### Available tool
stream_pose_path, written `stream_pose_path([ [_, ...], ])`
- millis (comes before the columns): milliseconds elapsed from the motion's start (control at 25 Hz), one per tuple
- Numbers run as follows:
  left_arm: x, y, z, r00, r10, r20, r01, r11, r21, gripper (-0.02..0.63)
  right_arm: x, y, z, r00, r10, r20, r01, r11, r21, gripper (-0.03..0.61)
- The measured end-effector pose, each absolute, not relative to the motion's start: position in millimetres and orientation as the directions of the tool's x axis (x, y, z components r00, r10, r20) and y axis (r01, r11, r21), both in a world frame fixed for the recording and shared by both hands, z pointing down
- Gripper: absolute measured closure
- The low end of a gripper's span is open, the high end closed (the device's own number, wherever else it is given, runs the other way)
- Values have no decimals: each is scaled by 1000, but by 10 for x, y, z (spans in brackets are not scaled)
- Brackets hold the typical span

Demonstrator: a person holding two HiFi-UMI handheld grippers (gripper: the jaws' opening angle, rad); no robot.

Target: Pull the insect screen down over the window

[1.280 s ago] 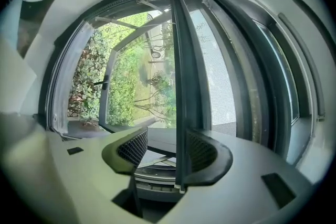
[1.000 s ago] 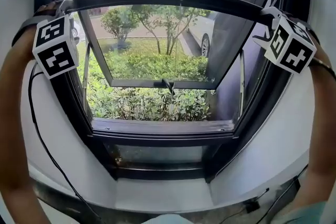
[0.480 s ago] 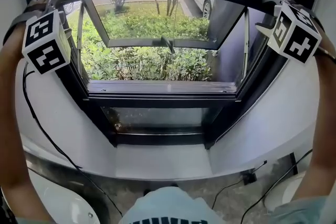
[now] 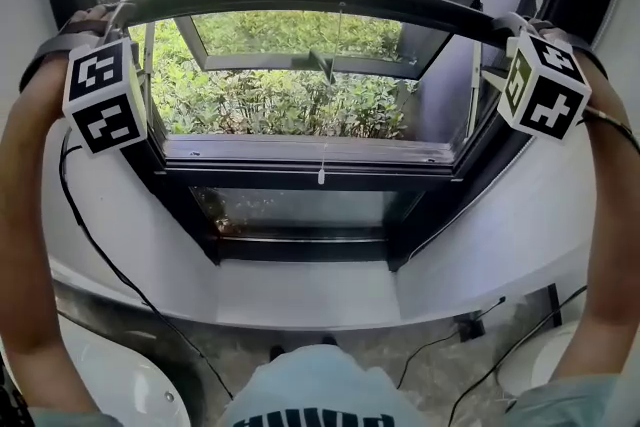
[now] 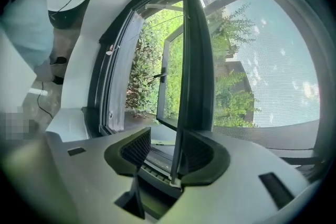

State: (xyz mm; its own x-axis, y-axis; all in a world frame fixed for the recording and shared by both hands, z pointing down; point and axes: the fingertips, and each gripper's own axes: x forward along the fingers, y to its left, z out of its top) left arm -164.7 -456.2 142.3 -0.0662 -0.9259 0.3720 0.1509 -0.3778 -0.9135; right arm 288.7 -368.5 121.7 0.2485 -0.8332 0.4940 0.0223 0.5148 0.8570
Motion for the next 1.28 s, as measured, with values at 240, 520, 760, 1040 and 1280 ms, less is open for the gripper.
stream_pose_path([
  [240, -1639, -4579, 1790, -58, -916, 397, 180, -401, -899, 279, 2910, -3699, 1600, 266, -810, 523, 50, 553, 832, 387],
  [520, -1644, -4571, 2159, -44, -913, 405, 180, -406, -896, 279, 2896, -3690, 1951, 251, -809, 532, 33, 556, 830, 387],
  [760, -1627, -4488, 2886, -24, -880, 475, 181, -471, -864, 305, 2922, -3619, 2719, 250, -753, 609, 37, 636, 771, 387],
  [1040, -1644, -4457, 3589, -51, -858, 512, 199, -511, -836, 321, 2917, -3603, 3454, 245, -733, 635, 35, 661, 749, 387],
  [1280, -1625, -4453, 4003, -52, -862, 505, 165, -506, -847, 328, 2915, -3602, 3857, 216, -775, 594, 7, 610, 793, 387],
])
